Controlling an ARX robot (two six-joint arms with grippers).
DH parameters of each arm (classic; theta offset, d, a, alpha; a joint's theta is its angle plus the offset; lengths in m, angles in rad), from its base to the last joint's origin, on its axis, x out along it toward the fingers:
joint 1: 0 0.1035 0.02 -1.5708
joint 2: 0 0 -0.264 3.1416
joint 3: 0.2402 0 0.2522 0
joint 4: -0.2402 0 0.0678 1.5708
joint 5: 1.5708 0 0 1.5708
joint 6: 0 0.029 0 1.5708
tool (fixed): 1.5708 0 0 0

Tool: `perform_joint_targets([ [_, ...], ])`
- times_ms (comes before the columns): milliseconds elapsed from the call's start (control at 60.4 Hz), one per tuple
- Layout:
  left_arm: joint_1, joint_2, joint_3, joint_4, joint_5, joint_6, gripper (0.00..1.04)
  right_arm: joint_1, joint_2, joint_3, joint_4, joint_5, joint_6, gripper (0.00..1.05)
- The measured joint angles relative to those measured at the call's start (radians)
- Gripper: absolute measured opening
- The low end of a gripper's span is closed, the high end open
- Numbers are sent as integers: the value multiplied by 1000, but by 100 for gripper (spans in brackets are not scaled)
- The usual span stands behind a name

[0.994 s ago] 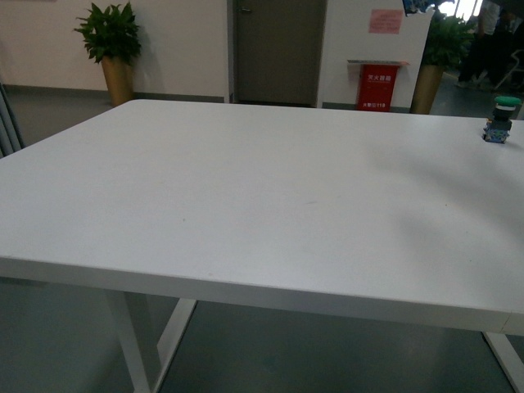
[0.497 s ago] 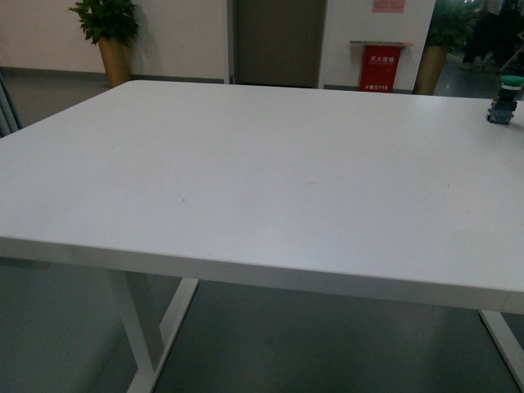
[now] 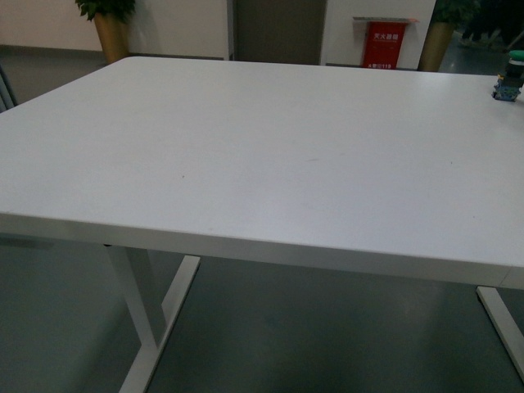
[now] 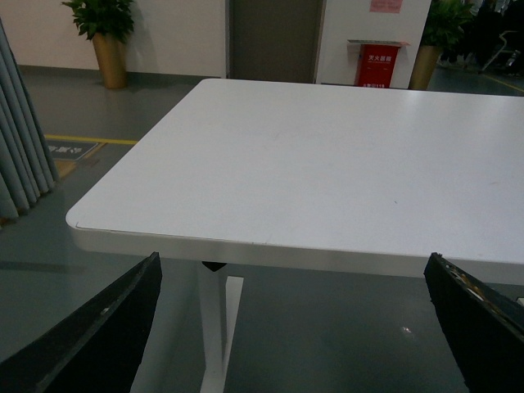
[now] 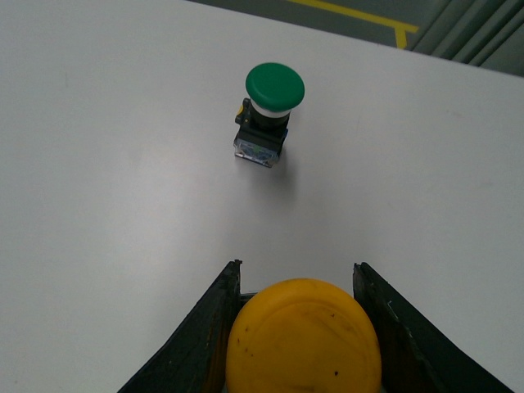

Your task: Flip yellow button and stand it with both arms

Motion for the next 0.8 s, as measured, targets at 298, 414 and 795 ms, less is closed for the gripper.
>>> perform_joint_targets([
  [298,0,0,0,0,0,0,99,10,102,84,-57,50,51,35],
  [414,0,0,0,0,0,0,99,13,131,120,-77,58,54,35],
  [795,0,0,0,0,0,0,99,34,165,174,-144,60,74,35],
])
